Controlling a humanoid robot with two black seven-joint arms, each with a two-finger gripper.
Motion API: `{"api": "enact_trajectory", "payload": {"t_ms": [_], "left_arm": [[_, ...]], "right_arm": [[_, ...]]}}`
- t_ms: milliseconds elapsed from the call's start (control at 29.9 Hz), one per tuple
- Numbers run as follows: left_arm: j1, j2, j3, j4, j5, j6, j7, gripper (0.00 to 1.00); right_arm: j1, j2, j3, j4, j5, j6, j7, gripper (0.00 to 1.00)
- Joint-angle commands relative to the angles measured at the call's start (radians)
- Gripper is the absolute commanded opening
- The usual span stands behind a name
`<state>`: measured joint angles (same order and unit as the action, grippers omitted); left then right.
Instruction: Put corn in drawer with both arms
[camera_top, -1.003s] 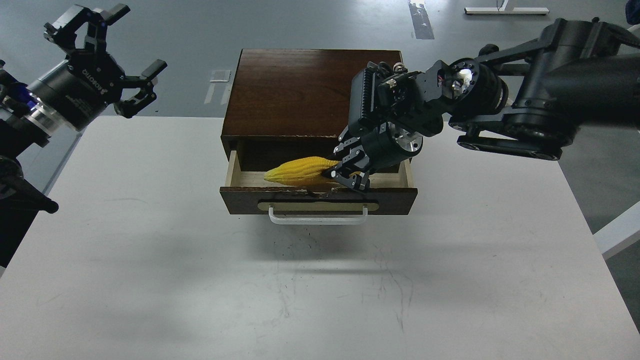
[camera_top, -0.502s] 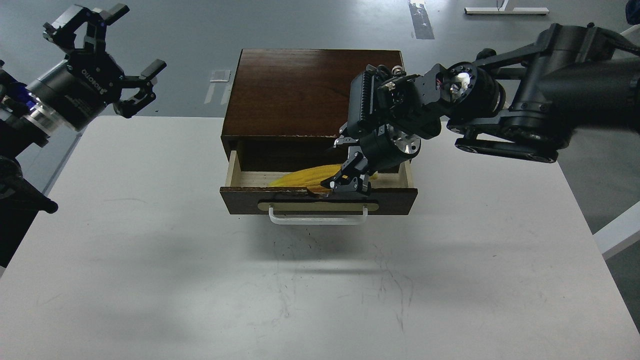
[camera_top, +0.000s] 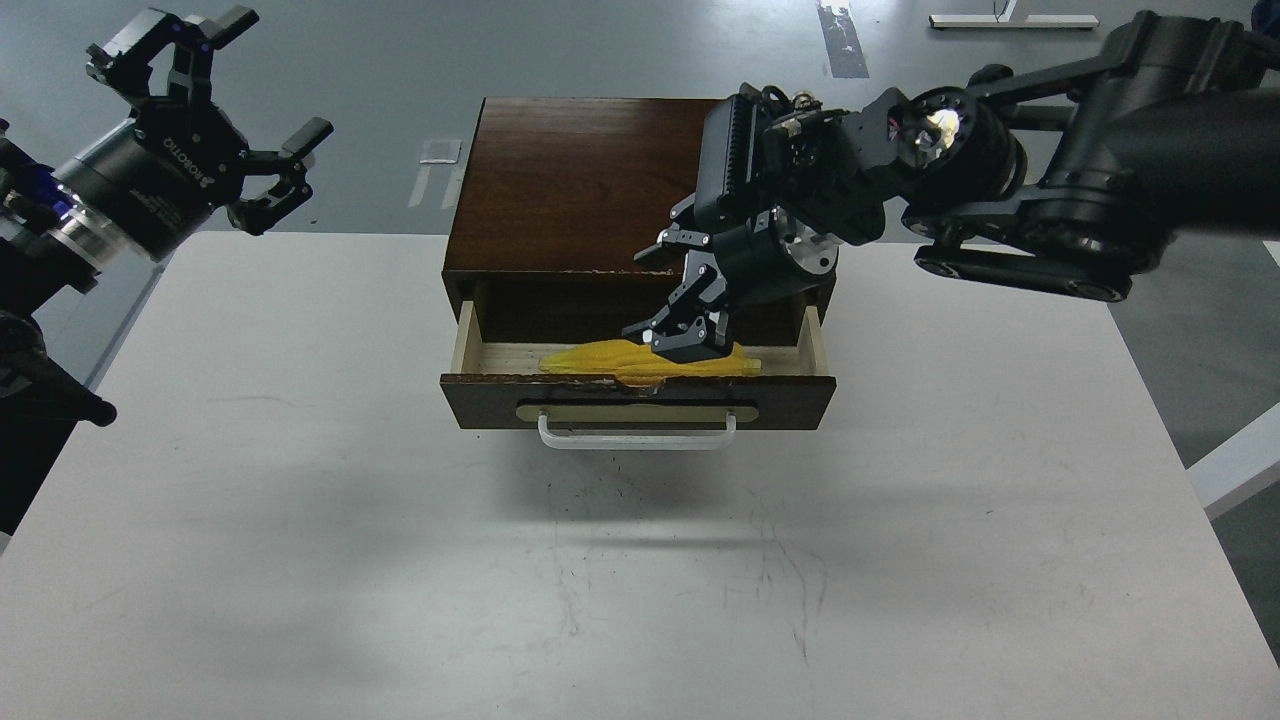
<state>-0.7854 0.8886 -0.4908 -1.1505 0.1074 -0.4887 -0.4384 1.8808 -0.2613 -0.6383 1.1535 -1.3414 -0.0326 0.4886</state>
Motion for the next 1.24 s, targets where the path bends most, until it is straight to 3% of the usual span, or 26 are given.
{"api": "enact_trajectory", "payload": {"t_ms": [0, 167, 301, 468, 568, 836, 1204], "left_arm": [[0.000, -0.002, 0.000, 0.000, 0.000, 0.000, -0.002, 0.99], [0.003, -0.007, 0.000, 0.000, 0.000, 0.000, -0.003, 0.99], [0.009, -0.011, 0.000, 0.000, 0.000, 0.000, -0.003, 0.99], [0.024, -0.022, 0.000, 0.002, 0.005, 0.000, -0.003, 0.99], [0.029, -0.033, 0.000, 0.002, 0.005, 0.000, -0.006, 0.99], [0.063, -0.045, 0.000, 0.002, 0.005, 0.000, -0.008, 0.99], [0.067, -0.057, 0.000, 0.000, 0.005, 0.000, -0.008, 0.99]], "right_arm": [[0.000, -0.074, 0.061, -0.003, 0.204, 0.000, 0.000, 0.94], [-0.124, -0.209, 0.181, -0.006, 0.652, 0.003, 0.000, 0.96], [-0.261, -0.315, 0.313, 0.000, 0.841, 0.003, 0.000, 0.96], [-0.579, -0.432, 0.575, -0.009, 1.022, 0.006, 0.000, 0.96], [-0.771, -0.441, 0.731, -0.011, 1.123, 0.005, 0.000, 0.97], [-1.046, -0.424, 0.922, -0.009, 1.153, -0.001, 0.000, 1.00], [-1.146, -0.400, 0.922, -0.005, 1.151, 0.000, 0.000, 1.00]]}}
